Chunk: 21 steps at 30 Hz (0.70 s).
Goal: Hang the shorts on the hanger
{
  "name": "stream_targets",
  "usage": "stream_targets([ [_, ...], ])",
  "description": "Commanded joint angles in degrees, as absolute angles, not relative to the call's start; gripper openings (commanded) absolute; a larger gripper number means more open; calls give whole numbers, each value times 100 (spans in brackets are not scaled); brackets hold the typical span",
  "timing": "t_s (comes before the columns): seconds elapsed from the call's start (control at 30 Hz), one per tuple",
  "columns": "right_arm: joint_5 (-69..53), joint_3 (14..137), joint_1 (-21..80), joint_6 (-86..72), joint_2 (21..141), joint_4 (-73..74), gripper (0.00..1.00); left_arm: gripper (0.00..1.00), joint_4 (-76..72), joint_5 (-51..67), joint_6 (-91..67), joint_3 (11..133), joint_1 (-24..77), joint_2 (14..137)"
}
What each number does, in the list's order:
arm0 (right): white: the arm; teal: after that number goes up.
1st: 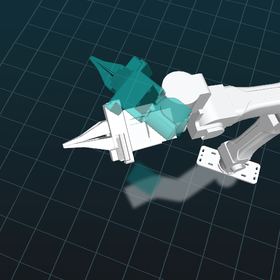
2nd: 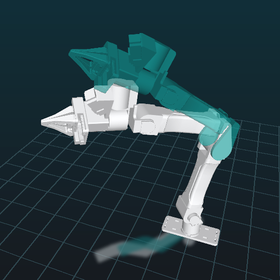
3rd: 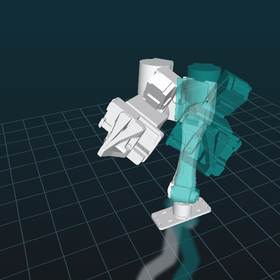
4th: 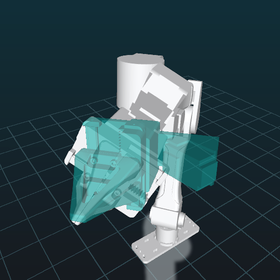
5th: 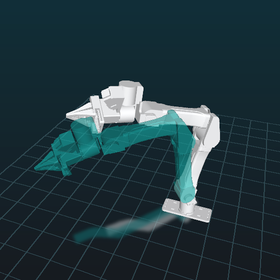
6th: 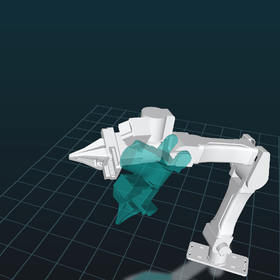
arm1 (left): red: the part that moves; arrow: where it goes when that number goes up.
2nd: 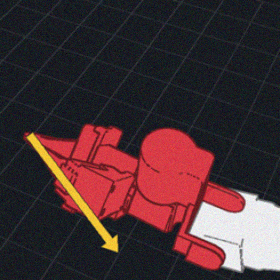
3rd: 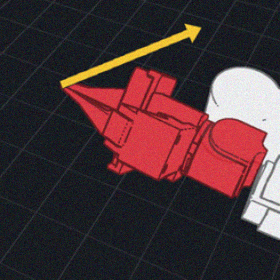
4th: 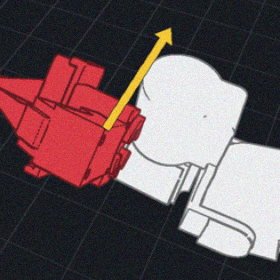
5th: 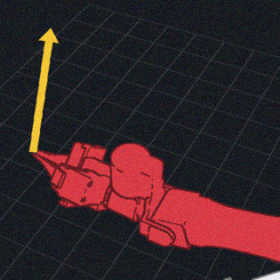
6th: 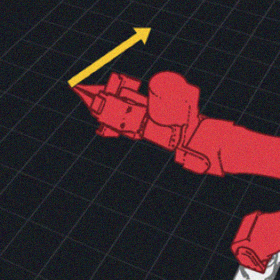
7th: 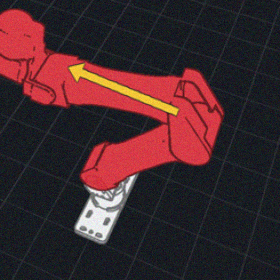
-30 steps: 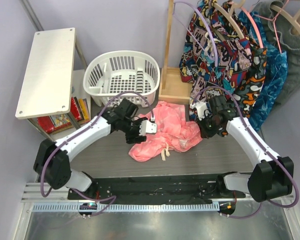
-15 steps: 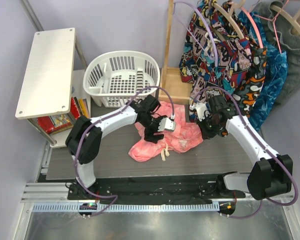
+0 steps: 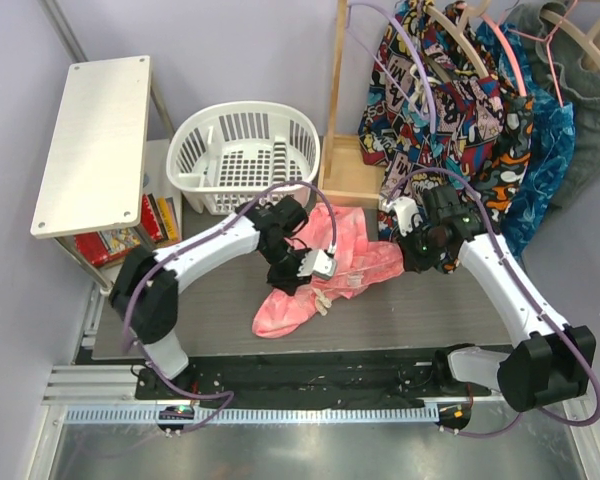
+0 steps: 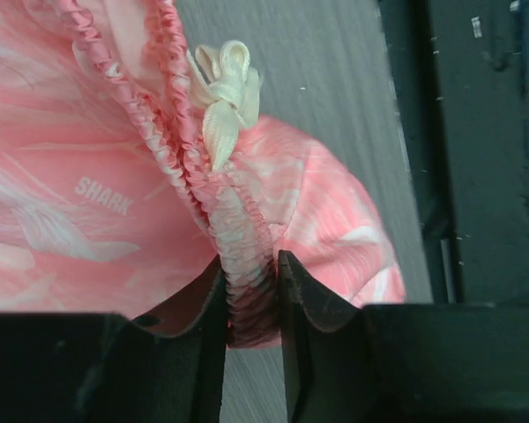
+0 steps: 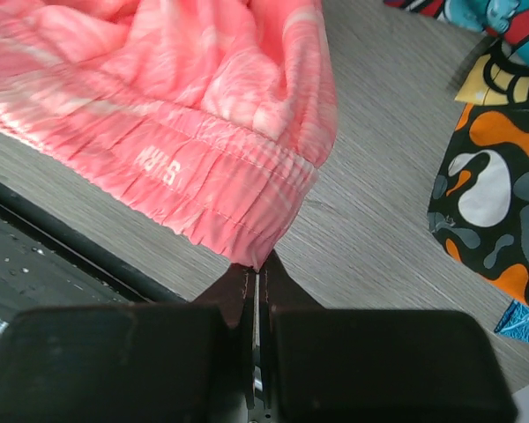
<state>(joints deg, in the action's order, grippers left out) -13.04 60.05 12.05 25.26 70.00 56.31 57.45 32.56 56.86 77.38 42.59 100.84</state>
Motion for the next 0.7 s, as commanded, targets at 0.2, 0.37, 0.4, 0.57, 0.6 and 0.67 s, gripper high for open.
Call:
stream_targets([
  [0.2,-1960,6873,1204,2400,6504,5950,1,8,6645,3156,4616,7357,4684,8833],
  [0.37,-1986,7619,1204,2461,6355,6144,1,0,6320,1980,3842,8040,4693,8457],
  [0.4,-1986,7759,1213,2452,6311,6144,1,0,6267,1464,3780,8468,4685,8385],
  [0.57,-2021,9173,1213,2400,6433,6135,1,0,5924,335,3068,9938,4676,8007],
  [0.6,-2074,9663,1213,2399,6486,6204,1,0,5906,238,3006,10384,4676,7937],
  [0.67,-2153,10166,1204,2417,6644,6301,1,0,5941,-121,2927,10800,4728,7893],
])
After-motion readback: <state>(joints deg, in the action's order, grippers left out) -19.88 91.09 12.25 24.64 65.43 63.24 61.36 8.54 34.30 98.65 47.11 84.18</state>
